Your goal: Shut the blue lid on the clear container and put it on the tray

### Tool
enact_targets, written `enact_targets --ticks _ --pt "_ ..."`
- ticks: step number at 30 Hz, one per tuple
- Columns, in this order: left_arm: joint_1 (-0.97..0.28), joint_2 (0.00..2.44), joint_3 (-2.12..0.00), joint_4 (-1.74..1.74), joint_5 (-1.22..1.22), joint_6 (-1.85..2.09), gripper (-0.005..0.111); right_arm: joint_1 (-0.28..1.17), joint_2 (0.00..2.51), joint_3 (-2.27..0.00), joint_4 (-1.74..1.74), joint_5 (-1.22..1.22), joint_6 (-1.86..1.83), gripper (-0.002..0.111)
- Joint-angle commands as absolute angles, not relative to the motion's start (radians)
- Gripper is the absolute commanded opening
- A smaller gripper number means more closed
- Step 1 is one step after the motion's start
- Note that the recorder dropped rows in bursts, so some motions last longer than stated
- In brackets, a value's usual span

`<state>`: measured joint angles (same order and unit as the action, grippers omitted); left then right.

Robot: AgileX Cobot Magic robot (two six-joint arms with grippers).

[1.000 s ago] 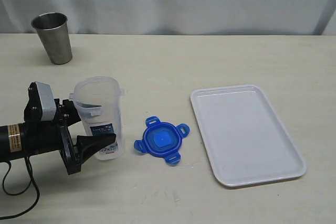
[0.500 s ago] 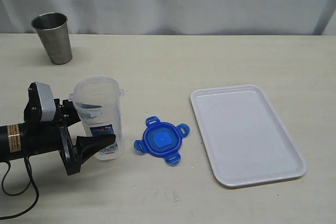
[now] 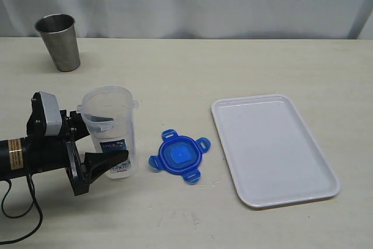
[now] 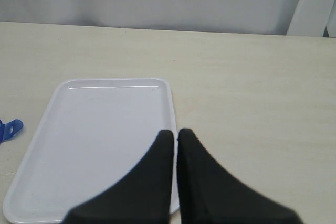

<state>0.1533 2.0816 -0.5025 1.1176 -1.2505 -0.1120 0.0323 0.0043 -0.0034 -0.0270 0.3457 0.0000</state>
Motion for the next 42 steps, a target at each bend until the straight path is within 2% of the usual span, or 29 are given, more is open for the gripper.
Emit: enact_targets --ticks 1,4,6,42 --pt "0.155 2.088 -0.502 1.099 -1.221 -0.119 0.078 0.026 0.0 0.0 -0.022 0.343 -0.008 0.004" --pt "0.155 2.088 -0.502 1.084 -1.221 -0.119 0.097 0.026 0.0 0.0 -0.022 0.343 -0.008 0.004" --pt "0.155 2.088 -0.502 1.084 -1.221 -0.119 0.105 0.026 0.0 0.0 -0.022 0.343 -0.008 0.004" --pt "0.155 2.088 -0.502 1.086 -1.221 -0.1 0.105 0.026 0.0 0.0 -0.095 0.343 -0.023 0.004"
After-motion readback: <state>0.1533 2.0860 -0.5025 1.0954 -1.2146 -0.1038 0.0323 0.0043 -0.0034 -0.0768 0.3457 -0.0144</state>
